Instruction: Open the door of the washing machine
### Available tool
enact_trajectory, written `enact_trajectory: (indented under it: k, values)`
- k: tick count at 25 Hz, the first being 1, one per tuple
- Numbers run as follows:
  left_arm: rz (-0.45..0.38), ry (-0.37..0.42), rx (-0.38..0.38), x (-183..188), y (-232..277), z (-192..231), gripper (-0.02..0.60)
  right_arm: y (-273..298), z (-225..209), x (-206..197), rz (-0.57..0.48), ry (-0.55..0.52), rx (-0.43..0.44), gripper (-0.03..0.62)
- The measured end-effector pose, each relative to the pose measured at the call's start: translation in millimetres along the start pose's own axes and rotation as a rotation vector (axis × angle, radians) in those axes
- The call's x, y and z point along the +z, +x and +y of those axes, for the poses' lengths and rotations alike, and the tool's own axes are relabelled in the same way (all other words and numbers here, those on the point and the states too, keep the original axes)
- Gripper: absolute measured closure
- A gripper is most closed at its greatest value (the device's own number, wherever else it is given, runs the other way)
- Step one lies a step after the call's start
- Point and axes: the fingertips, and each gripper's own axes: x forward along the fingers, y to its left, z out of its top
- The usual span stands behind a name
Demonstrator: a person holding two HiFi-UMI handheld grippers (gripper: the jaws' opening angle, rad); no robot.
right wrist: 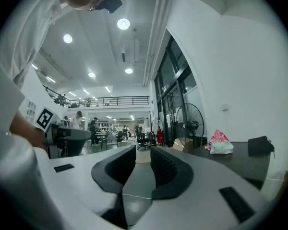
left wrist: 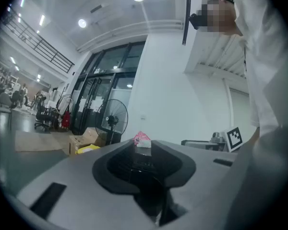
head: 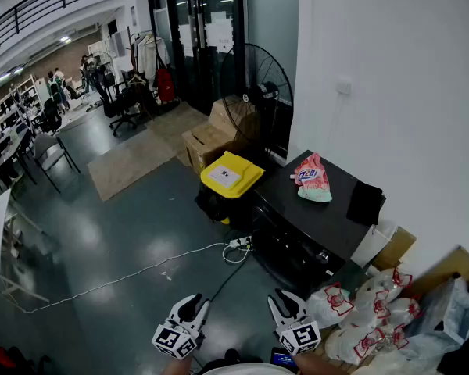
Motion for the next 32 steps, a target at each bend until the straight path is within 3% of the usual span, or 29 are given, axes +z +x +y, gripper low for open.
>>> enact_trajectory:
  k: [3,9,12,17,32]
  values:
    - [-0.012,-0.049,0.017,-9,3,-15,0.477,-13,-11,-7,0.026,0.005,0.011,0.480]
    - [0.021,0.005,-0.046,-14,2,-34,0.477,-33,-14,11,0.004,0.009,-0.046,0.482]
    - [0.001,0.004,-0.050,-9,-6,-37,0.477,-39,1,19,-0.016,-0.015,-0.027,0.481]
    - [0.003,-0.001,-0.061,-9,-26,-37,0.477,-47,14,0,0.066,0.015,-0.056,0.480]
    - [0.020,0.008,-0.080,-19,-47,-64,0.477,-86,29,0,0.048,0.004,-0.067,0.481]
